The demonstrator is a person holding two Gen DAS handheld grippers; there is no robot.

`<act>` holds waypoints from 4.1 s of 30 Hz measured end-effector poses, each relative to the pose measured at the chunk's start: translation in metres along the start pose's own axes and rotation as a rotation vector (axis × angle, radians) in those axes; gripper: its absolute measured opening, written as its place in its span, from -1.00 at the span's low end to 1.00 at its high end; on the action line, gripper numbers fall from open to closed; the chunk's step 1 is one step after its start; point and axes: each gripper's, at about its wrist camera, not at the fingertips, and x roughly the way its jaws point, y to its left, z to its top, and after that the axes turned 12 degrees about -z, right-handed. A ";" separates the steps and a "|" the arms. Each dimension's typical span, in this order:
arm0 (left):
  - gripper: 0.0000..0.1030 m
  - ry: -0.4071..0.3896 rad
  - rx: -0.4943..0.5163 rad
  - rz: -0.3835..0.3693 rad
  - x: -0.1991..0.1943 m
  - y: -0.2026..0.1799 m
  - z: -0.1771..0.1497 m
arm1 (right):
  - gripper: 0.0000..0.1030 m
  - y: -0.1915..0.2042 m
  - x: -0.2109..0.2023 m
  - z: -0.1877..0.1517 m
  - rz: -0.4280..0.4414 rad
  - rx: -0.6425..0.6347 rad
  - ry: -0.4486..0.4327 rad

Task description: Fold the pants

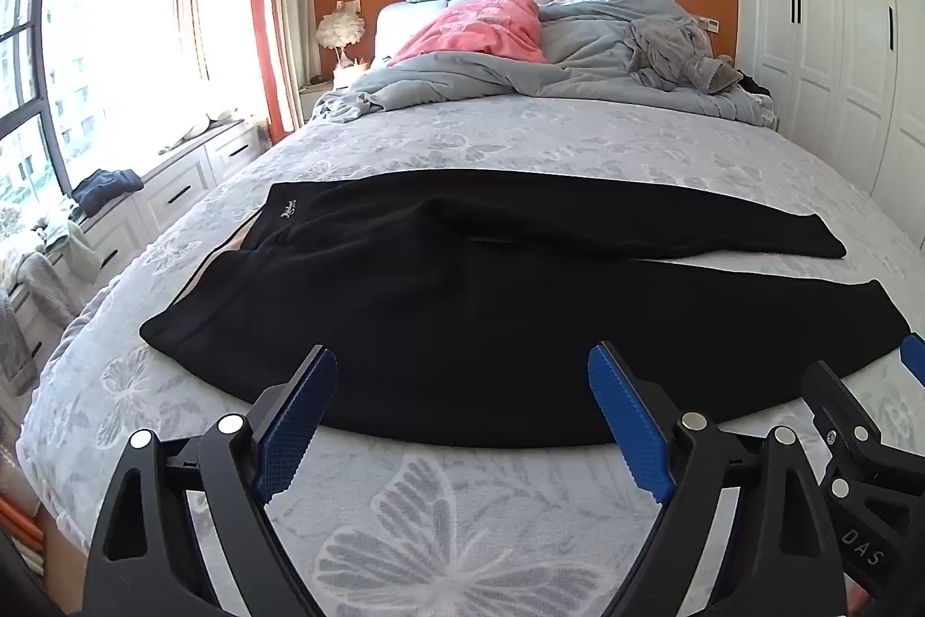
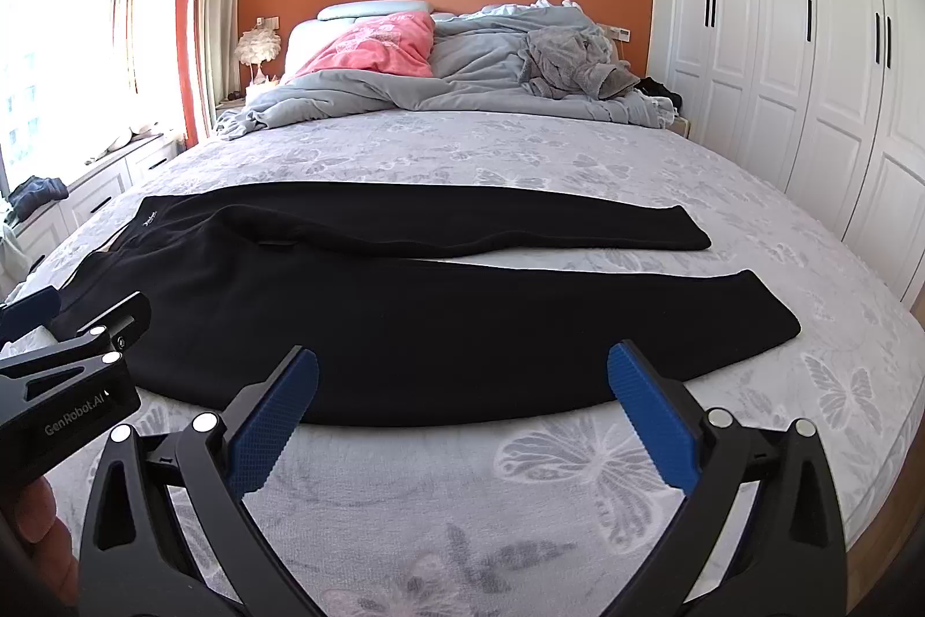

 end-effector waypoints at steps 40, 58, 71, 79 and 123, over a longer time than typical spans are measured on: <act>0.67 0.016 0.005 -0.001 0.004 -0.003 0.001 | 0.91 0.005 0.005 -0.003 0.007 -0.002 0.018; 0.71 0.179 -0.087 -0.193 0.042 0.028 0.028 | 0.91 -0.065 0.069 0.059 0.101 -0.011 0.218; 0.71 0.336 -0.345 0.114 0.223 0.264 0.169 | 0.91 -0.226 0.325 0.133 -0.082 0.166 0.387; 0.72 0.456 -0.599 0.148 0.327 0.361 0.164 | 0.91 -0.239 0.451 0.129 -0.133 0.163 0.477; 0.70 0.156 -1.030 -0.422 0.049 0.313 0.017 | 0.55 -0.320 0.141 0.027 0.231 0.421 0.299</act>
